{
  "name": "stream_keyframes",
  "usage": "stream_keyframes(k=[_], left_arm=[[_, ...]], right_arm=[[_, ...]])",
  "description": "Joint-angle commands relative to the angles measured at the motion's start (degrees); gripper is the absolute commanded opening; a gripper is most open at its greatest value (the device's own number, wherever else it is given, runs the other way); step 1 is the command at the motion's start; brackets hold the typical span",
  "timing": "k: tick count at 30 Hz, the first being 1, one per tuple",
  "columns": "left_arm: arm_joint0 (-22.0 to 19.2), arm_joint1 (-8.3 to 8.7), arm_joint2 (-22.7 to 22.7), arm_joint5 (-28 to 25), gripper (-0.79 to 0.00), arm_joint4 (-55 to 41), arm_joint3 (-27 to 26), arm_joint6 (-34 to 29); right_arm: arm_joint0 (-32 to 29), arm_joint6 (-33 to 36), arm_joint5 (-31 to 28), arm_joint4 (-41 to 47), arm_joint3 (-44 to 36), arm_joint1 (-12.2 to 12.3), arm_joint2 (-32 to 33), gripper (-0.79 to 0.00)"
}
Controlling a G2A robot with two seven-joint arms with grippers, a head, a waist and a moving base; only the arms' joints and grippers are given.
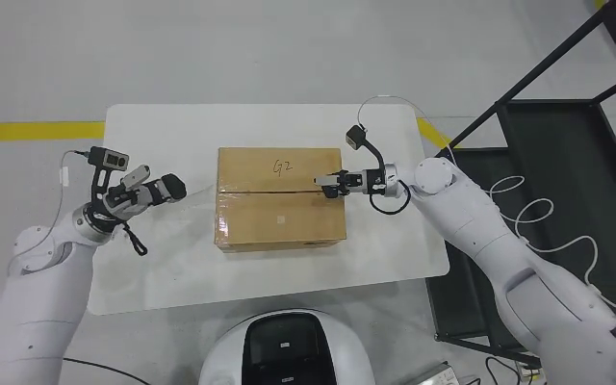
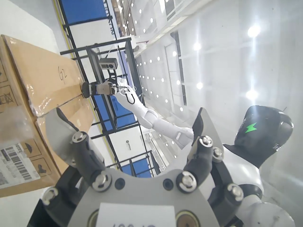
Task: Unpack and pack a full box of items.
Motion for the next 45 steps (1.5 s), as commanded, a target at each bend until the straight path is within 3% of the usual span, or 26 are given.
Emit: stream_keyframes(k=[1,5,18,21,31,37,45], left_arm=[[3.1,0.05,-0.6,-1.0,0.0,1.9,-2.1,3.6],[6.5,0.03,-0.7,-1.3,0.0,6.1,-5.4,8.9],[6.7,0.03,-0.6,-1.4,0.0,7.3,-5.9,9.6],[6.7,-0.14,-0.8,0.3,0.0,6.1,-7.8,12.7],[16.8,-1.02,1.2,0.1,0.0,-0.7,-12.2,14.9],[18.5,-1.29,1.8,0.8,0.0,-2.6,-14.0,13.3],[20.3,-1.45,1.6,3.2,0.0,-0.8,-14.6,16.7]], right_arm=[[0.0,0.0,0.0,0.0,0.0,0.0,0.0,0.0],[0.0,0.0,0.0,0.0,0.0,0.0,0.0,0.0],[0.0,0.0,0.0,0.0,0.0,0.0,0.0,0.0],[0.0,0.0,0.0,0.0,0.0,0.0,0.0,0.0],[0.0,0.0,0.0,0.0,0.0,0.0,0.0,0.0],[0.0,0.0,0.0,0.0,0.0,0.0,0.0,0.0],[0.0,0.0,0.0,0.0,0.0,0.0,0.0,0.0]])
